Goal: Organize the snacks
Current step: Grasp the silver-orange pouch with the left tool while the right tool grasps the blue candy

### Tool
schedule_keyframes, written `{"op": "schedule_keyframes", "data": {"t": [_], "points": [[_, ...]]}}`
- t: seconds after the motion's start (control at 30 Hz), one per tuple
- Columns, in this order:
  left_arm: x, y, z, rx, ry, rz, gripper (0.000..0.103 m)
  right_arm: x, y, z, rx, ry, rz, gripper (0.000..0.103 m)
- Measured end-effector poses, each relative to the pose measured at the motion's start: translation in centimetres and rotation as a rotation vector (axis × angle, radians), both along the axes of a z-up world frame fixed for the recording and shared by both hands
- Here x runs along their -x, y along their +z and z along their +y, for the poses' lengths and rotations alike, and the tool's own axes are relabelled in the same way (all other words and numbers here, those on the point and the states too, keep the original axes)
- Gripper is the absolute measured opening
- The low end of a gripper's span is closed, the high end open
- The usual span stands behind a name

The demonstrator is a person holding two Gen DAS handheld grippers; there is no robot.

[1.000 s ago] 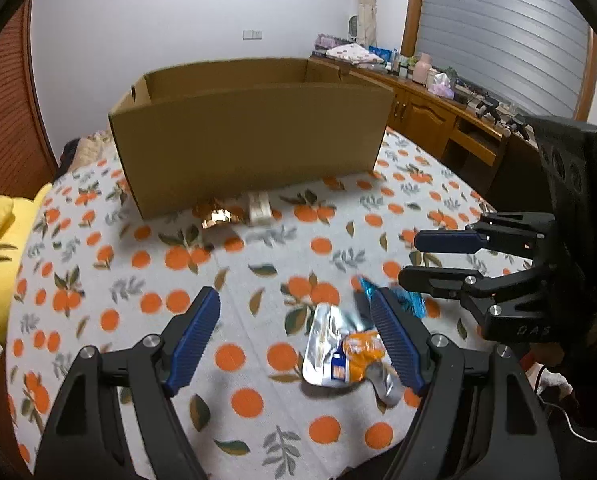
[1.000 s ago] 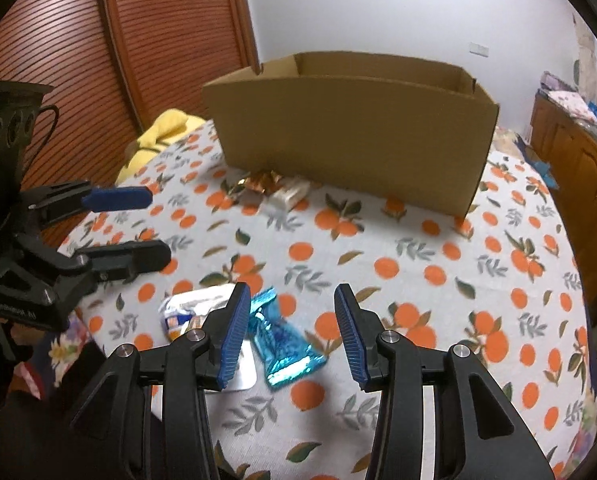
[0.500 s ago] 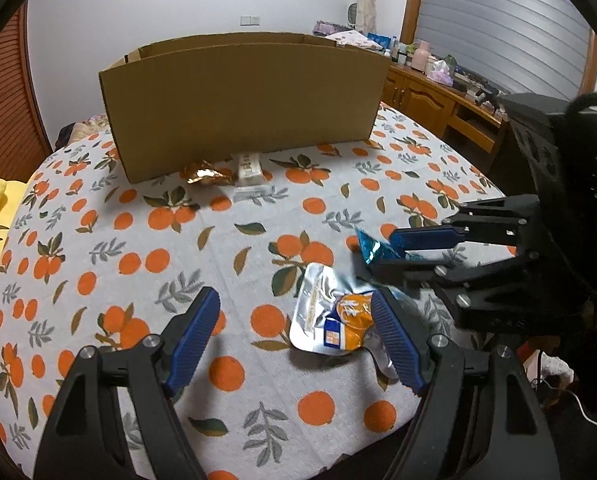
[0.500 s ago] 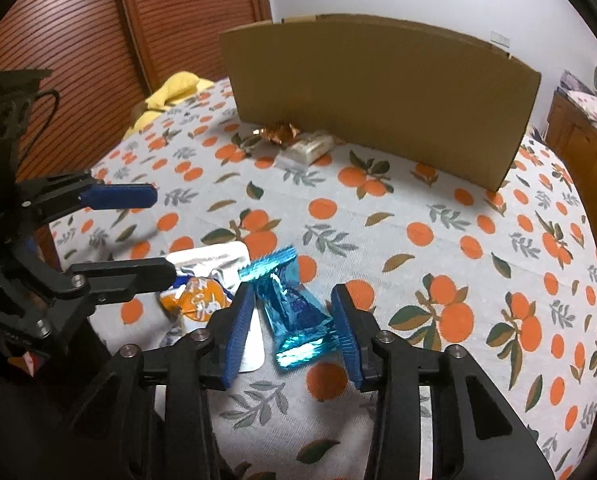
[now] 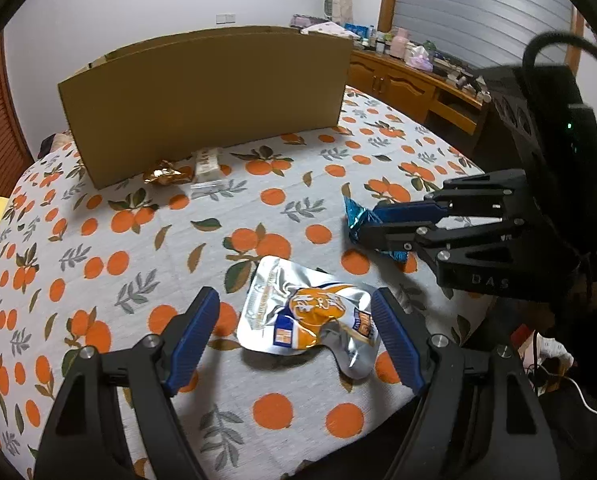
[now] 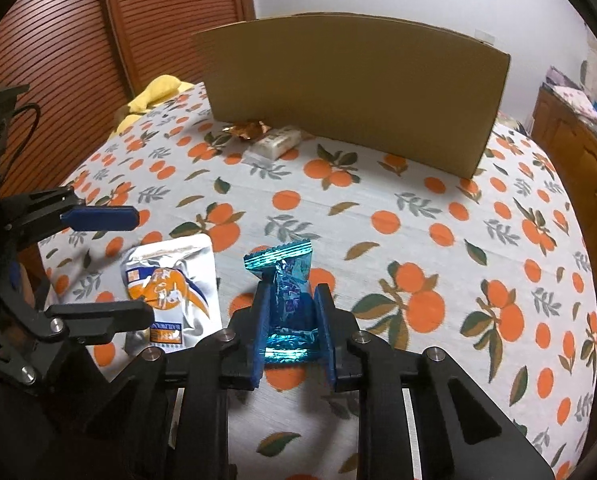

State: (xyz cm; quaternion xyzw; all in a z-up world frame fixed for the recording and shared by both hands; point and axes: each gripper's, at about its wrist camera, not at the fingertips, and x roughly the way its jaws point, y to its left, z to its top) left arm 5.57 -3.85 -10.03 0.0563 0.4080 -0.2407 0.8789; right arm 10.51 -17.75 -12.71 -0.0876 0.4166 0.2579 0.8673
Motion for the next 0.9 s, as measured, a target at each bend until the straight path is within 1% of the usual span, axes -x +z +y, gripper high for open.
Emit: {"op": "schedule_keyframes", "data": {"t": [0.17, 0.2, 0.33, 0.47, 0.63, 0.9], "points": [[-0.6, -1.3, -0.8, -0.025, -0.008, 0.037, 0.079, 0.0, 0.0, -0.6, -0.006, -0.012, 0.001, 0.021], [-0.6, -1.4, -0.9, -0.031, -0.007, 0.022, 0.081, 0.0, 0.0, -0.6, -0.006, -0.014, 0.001, 0.021], [-0.6, -1.6, -1.2, -0.047, -0.007, 0.002, 0.085, 0.1, 0.0, -0.8, -0.008, -0.015, 0.001, 0.021], [-0.3, -1.9, -1.8, -0.073, -0.031, -0.022, 0.09, 0.1, 0.0, -0.8, -0.007, -0.016, 0.001, 0.021], [-0.1, -2.0, -1.8, -0.074, -0.045, -0.034, 0.092, 0.1, 0.0, -0.8, -0.009, -0.017, 0.002, 0.021], [-0.2, -2.0, -1.9, -0.078, -0.062, -0.026, 0.093, 0.1, 0.0, -0.9, -0.012, -0.017, 0.004, 0.021]]}}
